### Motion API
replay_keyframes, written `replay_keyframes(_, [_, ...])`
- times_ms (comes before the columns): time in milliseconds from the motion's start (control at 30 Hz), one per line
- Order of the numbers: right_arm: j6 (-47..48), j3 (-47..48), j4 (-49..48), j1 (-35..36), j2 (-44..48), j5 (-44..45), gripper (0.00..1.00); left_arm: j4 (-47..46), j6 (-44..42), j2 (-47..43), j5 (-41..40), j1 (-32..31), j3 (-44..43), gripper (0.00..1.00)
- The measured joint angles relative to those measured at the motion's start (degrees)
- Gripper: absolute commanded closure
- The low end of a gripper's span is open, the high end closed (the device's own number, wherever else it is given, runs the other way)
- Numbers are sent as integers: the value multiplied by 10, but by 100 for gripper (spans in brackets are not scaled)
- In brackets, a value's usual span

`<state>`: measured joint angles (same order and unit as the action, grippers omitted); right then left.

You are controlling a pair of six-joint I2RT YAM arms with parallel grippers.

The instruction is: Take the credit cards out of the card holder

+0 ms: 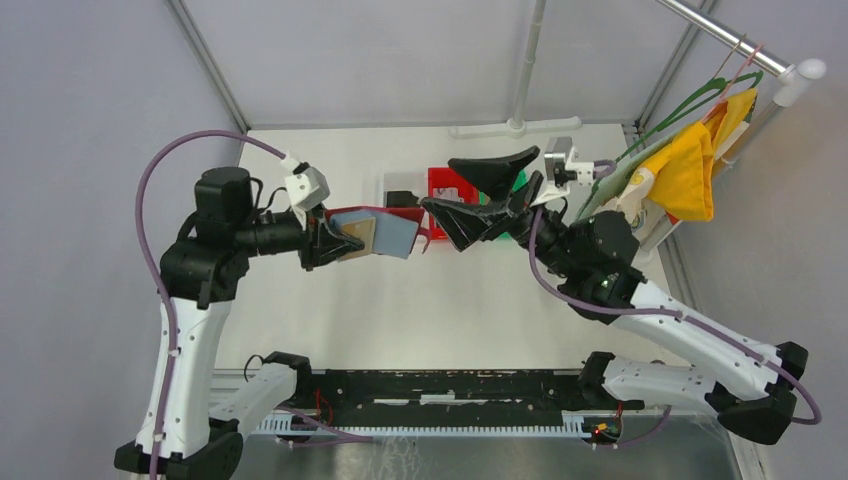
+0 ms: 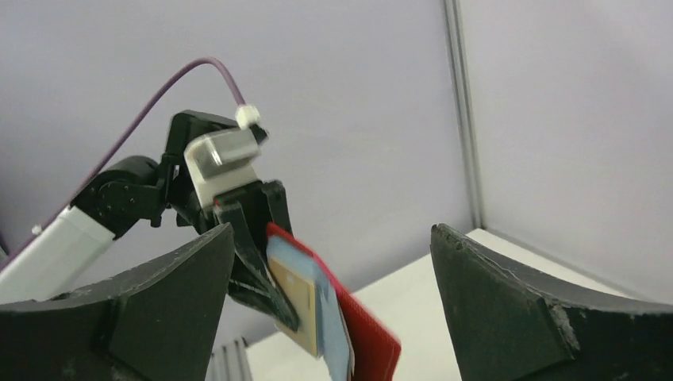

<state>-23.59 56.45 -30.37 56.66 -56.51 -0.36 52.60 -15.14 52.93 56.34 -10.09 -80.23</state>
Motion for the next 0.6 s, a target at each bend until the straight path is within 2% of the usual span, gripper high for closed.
replay_keyframes(167, [101, 174, 177, -2, -71, -72, 2, 169, -219, 44, -43, 0, -1, 98])
replay_keyframes(267, [144, 226, 253, -2, -118, -141, 2, 242, -312, 63, -63, 0, -1, 98])
replay_keyframes(433, [199, 226, 356, -2, -172, -229, 2, 295, -388, 54, -67, 0, -1, 98])
replay_keyframes(600, [240, 218, 399, -2, -196, -278, 2, 317, -407, 43, -63, 0, -3, 94])
